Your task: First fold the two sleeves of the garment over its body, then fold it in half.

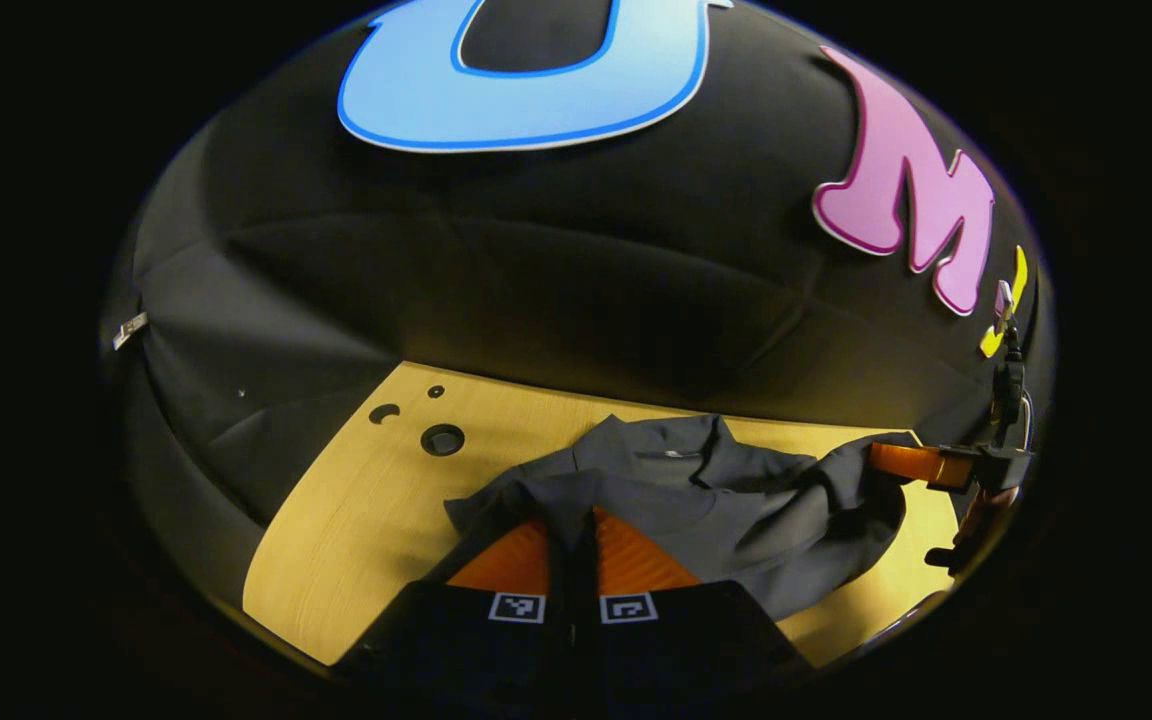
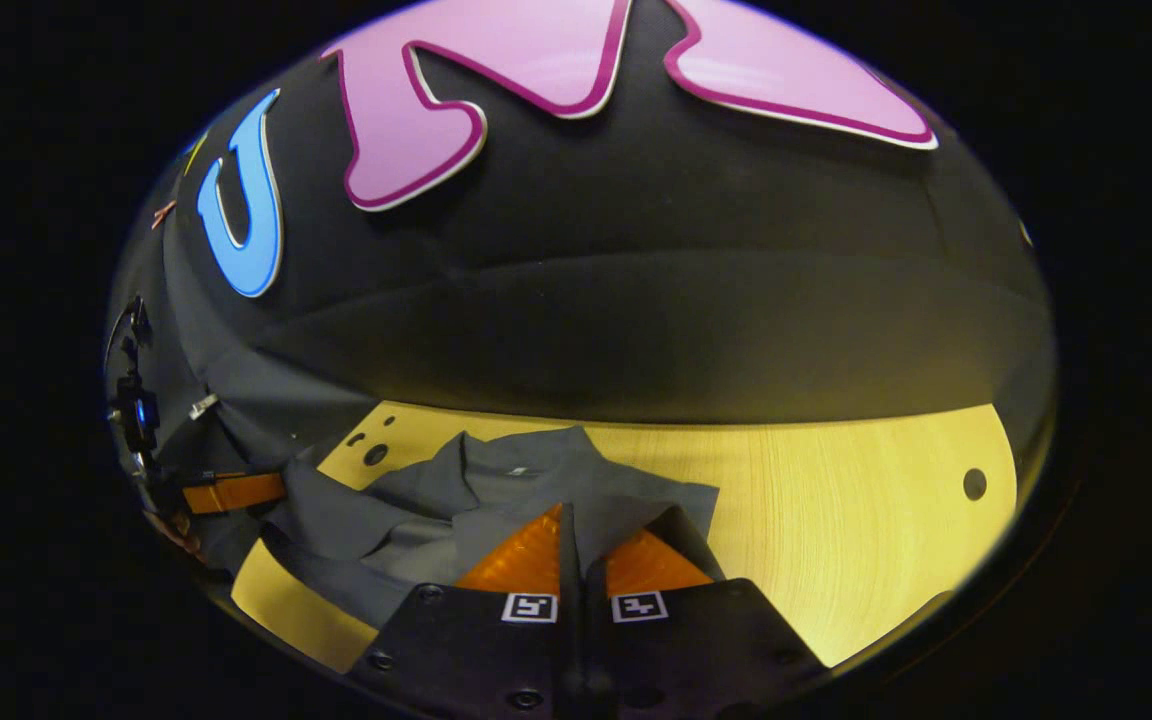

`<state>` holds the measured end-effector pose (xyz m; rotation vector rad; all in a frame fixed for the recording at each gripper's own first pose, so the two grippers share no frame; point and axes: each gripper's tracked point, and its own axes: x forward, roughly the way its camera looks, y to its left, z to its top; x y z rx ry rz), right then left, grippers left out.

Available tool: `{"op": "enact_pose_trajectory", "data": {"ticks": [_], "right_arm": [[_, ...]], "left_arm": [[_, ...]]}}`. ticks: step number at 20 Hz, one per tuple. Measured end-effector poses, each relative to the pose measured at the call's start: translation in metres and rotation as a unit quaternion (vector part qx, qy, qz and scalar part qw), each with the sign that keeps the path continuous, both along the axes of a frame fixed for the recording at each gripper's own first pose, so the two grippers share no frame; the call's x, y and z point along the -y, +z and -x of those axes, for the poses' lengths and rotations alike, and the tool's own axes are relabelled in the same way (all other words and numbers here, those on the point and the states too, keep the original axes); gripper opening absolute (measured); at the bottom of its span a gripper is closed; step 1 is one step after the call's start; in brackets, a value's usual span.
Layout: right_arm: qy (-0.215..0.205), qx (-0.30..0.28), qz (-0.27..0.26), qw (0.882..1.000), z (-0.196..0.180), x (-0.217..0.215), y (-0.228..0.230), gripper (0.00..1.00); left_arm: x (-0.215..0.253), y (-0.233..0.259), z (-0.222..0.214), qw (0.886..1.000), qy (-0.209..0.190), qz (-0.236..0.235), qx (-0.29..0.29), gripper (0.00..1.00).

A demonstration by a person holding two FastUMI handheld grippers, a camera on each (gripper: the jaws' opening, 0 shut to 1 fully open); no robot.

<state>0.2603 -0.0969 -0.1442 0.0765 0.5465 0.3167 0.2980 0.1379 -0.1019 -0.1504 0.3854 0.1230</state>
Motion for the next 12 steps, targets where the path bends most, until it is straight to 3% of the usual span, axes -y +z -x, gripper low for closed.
{"op": "enact_pose_trajectory", "data": {"ticks": [4,9,11,12], "right_arm": [[-0.022,0.007,0.000,1.000,-0.027,0.005,-0.016,0.05],[-0.032,-0.007,0.017,0.999,-0.050,0.005,-0.044,0.05],[-0.035,-0.019,0.021,0.999,-0.047,0.006,-0.051,0.16],[-0.034,-0.021,0.022,0.999,-0.043,0.008,-0.046,0.33]], "left_arm": [[-0.013,-0.006,-0.034,0.999,0.007,0.048,0.022,0.05],[-0.009,-0.032,-0.067,0.995,0.008,0.104,0.009,0.07],[-0.015,-0.047,-0.068,0.996,0.024,0.088,-0.011,0.10],[-0.015,-0.049,-0.068,0.997,0.030,0.075,-0.017,0.14]]}}
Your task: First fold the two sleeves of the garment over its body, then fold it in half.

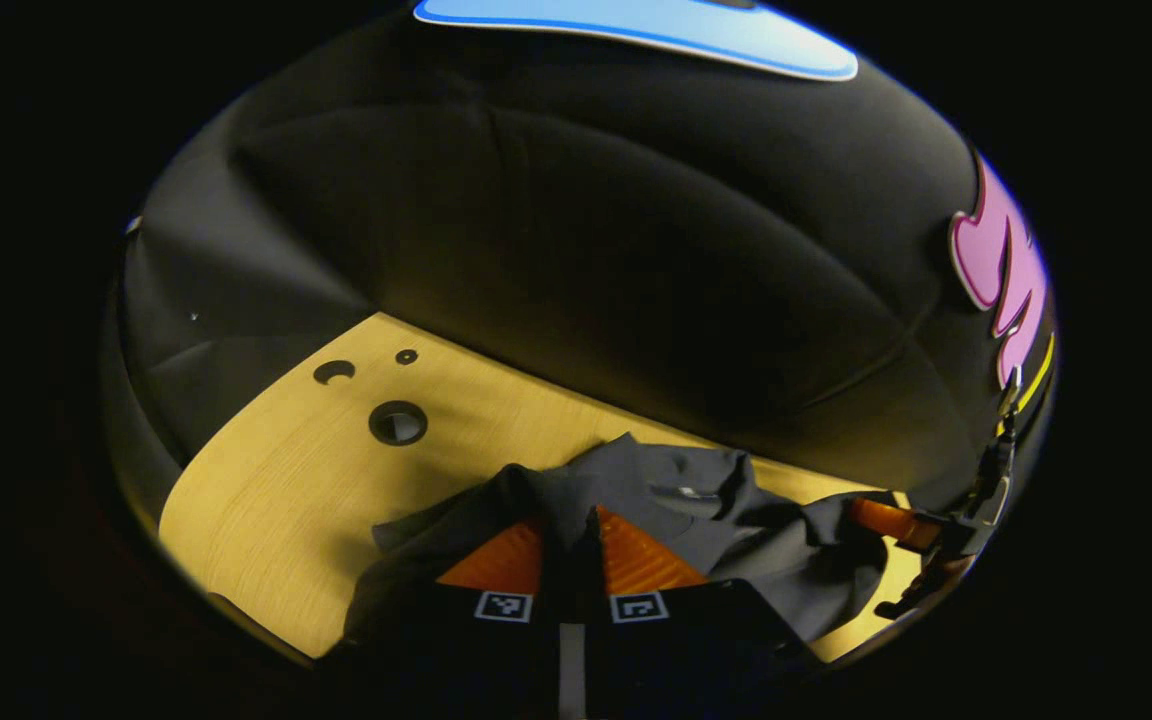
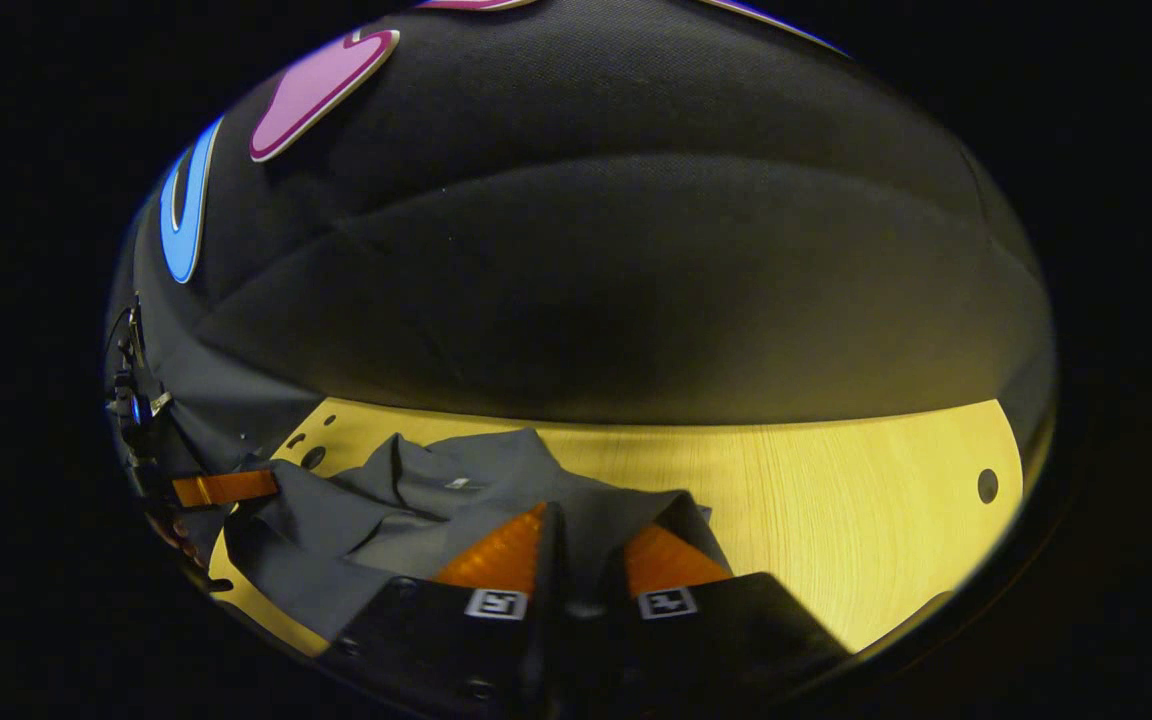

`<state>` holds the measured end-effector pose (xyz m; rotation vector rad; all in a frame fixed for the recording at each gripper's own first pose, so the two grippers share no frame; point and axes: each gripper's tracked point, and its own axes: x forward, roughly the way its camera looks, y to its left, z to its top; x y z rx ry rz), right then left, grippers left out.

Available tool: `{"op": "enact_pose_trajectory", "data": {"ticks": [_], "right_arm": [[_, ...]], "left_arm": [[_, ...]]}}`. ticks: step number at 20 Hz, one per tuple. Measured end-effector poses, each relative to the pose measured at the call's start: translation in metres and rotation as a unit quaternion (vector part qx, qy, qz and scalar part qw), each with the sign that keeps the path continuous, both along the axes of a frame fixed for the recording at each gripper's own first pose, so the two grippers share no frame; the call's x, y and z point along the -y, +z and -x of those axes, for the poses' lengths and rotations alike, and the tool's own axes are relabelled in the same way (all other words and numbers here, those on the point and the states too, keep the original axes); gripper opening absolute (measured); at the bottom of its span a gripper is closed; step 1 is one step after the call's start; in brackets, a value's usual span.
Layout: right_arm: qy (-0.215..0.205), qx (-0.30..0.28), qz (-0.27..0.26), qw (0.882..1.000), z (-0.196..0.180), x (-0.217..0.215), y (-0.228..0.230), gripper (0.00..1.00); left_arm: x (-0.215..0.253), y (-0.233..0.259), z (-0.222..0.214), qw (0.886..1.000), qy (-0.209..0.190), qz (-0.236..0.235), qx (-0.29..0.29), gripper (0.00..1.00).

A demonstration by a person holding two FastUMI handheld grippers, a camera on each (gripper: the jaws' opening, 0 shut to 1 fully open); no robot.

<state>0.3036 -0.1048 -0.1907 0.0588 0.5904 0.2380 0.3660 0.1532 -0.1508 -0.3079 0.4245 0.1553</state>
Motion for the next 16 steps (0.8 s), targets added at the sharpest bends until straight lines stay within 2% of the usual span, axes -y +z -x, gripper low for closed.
{"op": "enact_pose_trajectory", "data": {"ticks": [1,2,3,4,5,6,8,13,16], "right_arm": [[0.002,-0.001,0.003,1.000,0.004,0.000,0.002,0.50],[0.003,0.000,0.005,1.000,0.007,0.002,0.006,0.67],[0.002,0.003,0.005,1.000,0.012,0.005,0.012,0.70],[-0.002,0.010,0.005,1.000,0.015,0.008,0.019,0.76],[-0.008,0.017,0.012,1.000,0.020,0.013,0.023,0.82],[-0.013,0.025,0.019,0.999,0.028,0.020,0.033,0.98],[-0.021,0.039,0.033,0.998,0.043,0.028,0.044,0.99],[-0.032,0.080,0.063,0.994,0.102,0.039,0.074,0.99],[-0.035,0.088,0.067,0.993,0.151,0.041,0.083,0.99]], "left_arm": [[0.004,0.005,0.003,1.000,-0.004,-0.001,0.002,0.20],[0.016,0.016,0.005,1.000,-0.019,0.014,0.015,0.19],[0.025,0.030,0.009,0.999,-0.029,0.031,0.031,0.45],[0.026,0.042,0.013,0.998,-0.030,0.039,0.045,0.49],[0.021,0.051,0.020,0.998,-0.023,0.034,0.054,0.61],[0.014,0.052,0.023,0.998,-0.015,0.022,0.055,0.73],[0.010,0.062,0.040,0.998,-0.015,-0.008,0.059,0.94],[0.020,0.071,0.103,0.995,-0.025,-0.078,0.062,0.95],[0.030,0.089,0.149,0.991,-0.019,-0.102,0.087,0.96]]}}
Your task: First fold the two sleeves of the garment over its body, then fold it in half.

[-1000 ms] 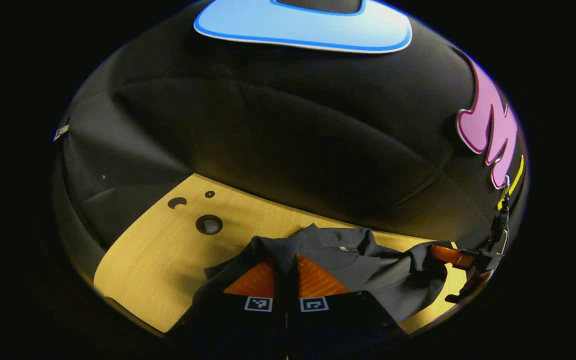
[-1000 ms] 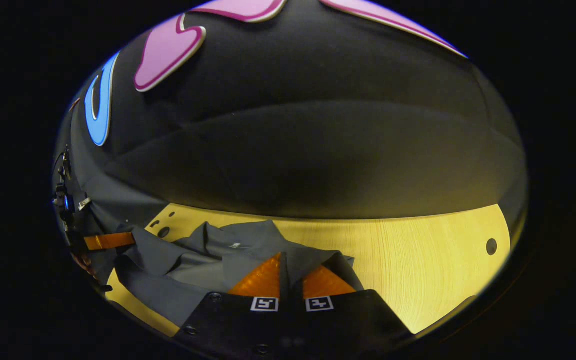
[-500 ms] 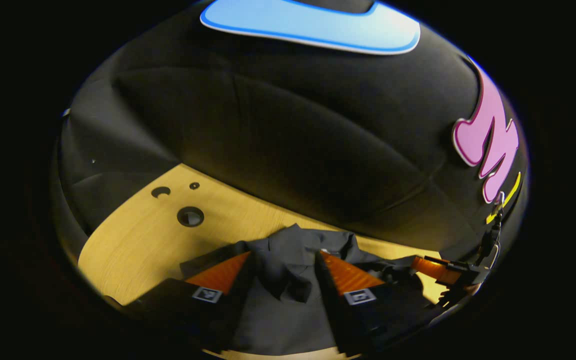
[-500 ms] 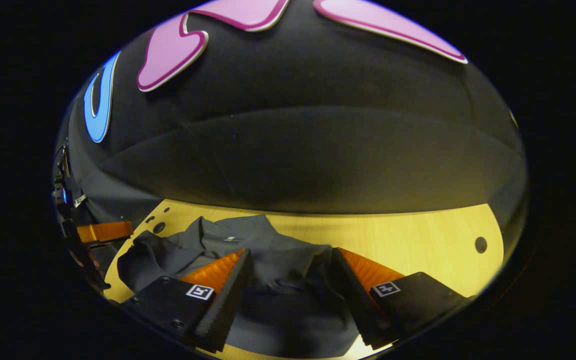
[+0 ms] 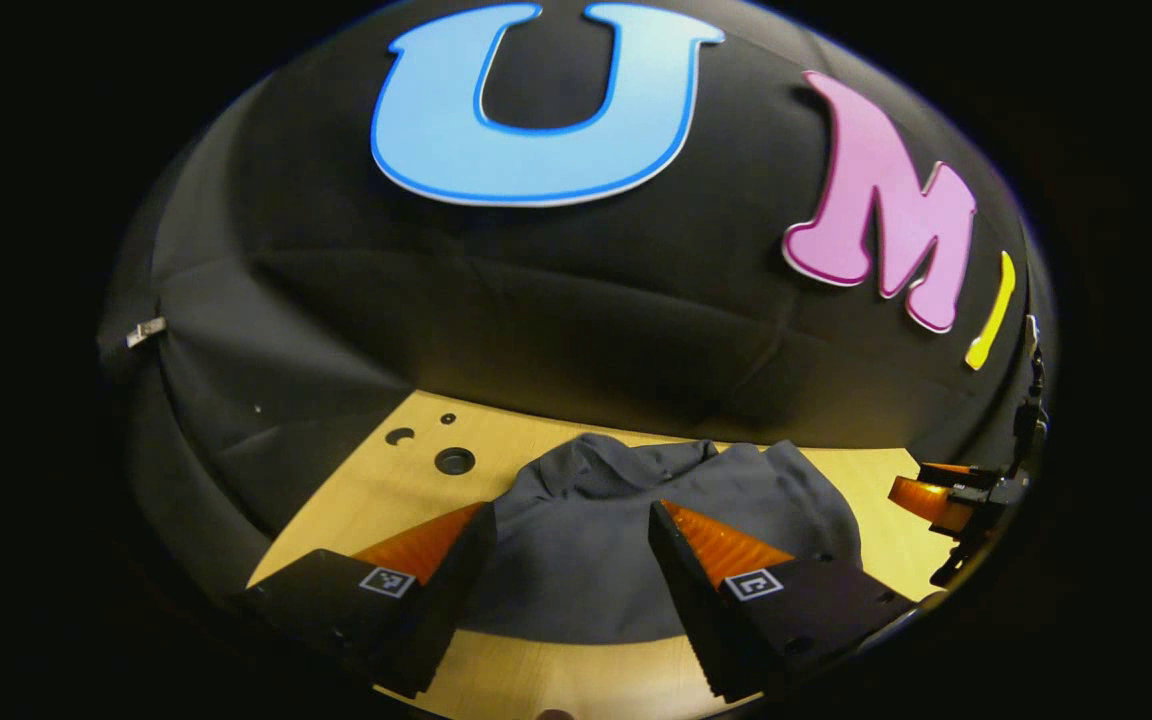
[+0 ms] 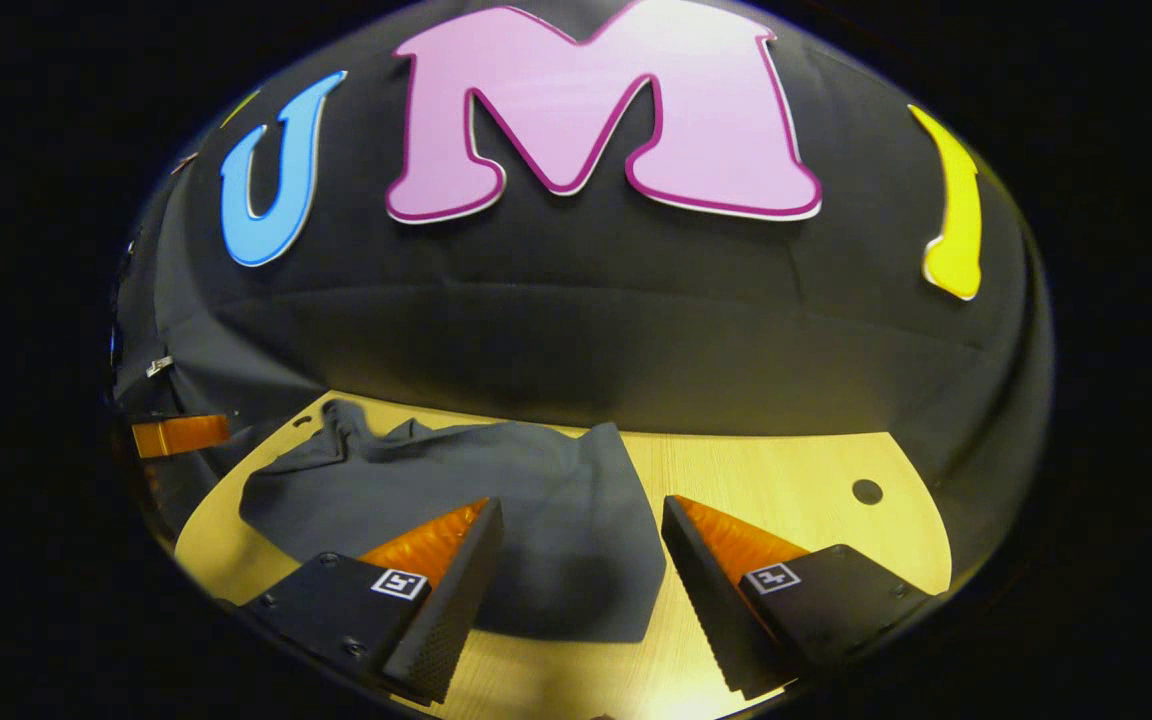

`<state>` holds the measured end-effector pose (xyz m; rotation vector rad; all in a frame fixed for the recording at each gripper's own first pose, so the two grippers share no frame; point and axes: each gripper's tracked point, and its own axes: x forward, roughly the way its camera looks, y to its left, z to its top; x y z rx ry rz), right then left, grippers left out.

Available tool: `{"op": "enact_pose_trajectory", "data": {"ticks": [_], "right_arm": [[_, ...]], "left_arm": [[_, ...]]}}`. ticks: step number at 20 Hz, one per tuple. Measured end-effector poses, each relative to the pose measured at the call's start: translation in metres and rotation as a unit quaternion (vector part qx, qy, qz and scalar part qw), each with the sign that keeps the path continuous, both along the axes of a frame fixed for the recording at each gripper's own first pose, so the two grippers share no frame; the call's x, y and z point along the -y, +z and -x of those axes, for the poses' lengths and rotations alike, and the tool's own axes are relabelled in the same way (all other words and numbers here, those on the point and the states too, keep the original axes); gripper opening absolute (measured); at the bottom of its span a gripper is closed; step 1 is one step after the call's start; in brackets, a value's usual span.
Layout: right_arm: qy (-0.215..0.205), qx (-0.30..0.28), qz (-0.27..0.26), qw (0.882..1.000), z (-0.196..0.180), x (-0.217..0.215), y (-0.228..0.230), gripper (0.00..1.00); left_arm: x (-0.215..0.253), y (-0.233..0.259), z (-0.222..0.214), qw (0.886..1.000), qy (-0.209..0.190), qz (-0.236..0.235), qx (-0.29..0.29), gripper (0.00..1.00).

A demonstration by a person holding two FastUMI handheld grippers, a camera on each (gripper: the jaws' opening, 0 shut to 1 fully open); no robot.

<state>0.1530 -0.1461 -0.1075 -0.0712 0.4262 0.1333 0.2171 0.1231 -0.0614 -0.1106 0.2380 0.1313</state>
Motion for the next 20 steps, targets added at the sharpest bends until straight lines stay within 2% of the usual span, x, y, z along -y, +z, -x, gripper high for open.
{"op": "enact_pose_trajectory", "data": {"ticks": [2,3,5,10,16,18,20], "right_arm": [[-0.001,0.000,-0.004,1.000,0.032,0.000,0.004,0.99],[-0.002,-0.007,-0.004,1.000,0.049,0.000,0.004,0.98],[-0.004,-0.020,-0.008,1.000,0.081,-0.001,0.002,0.99],[0.005,-0.010,-0.016,1.000,0.159,-0.011,0.026,0.98],[0.002,-0.025,-0.024,0.999,0.244,-0.014,0.038,0.99],[-0.005,-0.016,-0.034,0.999,0.266,-0.018,0.048,0.98],[-0.025,0.001,-0.043,0.999,0.284,-0.017,0.059,0.99]], "left_arm": [[0.008,0.002,0.041,1.000,-0.004,0.004,0.019,0.96],[0.017,0.009,0.055,0.999,-0.016,0.008,0.027,0.92],[0.036,0.017,0.084,0.999,-0.044,0.011,0.031,0.96],[0.048,0.049,0.154,0.994,-0.053,-0.043,0.082,0.96],[0.094,0.037,0.241,0.991,-0.091,-0.039,0.090,0.96],[0.101,0.031,0.268,0.990,-0.094,-0.044,0.095,0.96],[0.098,0.024,0.289,0.992,-0.079,-0.041,0.095,0.96]]}}
